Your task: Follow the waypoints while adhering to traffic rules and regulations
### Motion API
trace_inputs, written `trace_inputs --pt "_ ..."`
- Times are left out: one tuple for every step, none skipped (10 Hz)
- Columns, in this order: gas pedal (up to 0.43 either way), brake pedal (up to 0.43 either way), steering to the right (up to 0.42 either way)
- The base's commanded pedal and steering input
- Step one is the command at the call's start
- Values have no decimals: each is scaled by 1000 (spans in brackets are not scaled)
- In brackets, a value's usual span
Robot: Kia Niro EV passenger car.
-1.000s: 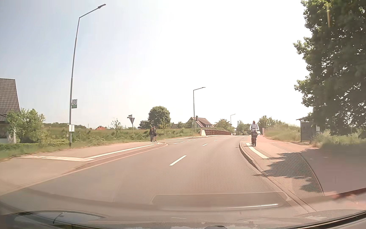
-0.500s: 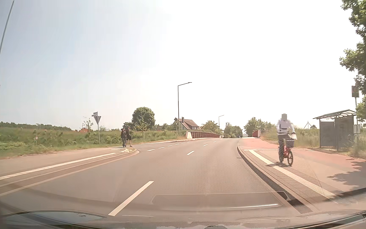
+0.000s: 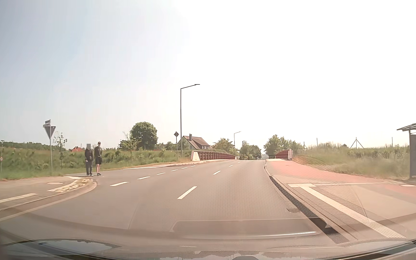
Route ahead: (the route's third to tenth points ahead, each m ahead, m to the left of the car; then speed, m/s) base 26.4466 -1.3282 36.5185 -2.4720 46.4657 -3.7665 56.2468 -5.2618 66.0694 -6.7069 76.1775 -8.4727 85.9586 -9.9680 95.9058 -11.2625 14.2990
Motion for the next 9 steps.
trace_inputs --pt "197 0 31" --pt "197 0 29" --pt "209 0 28" --pt "209 0 26" --pt "209 0 24" --pt "220 0 23" --pt "228 0 22" --pt "228 0 20" --pt "228 0 19"
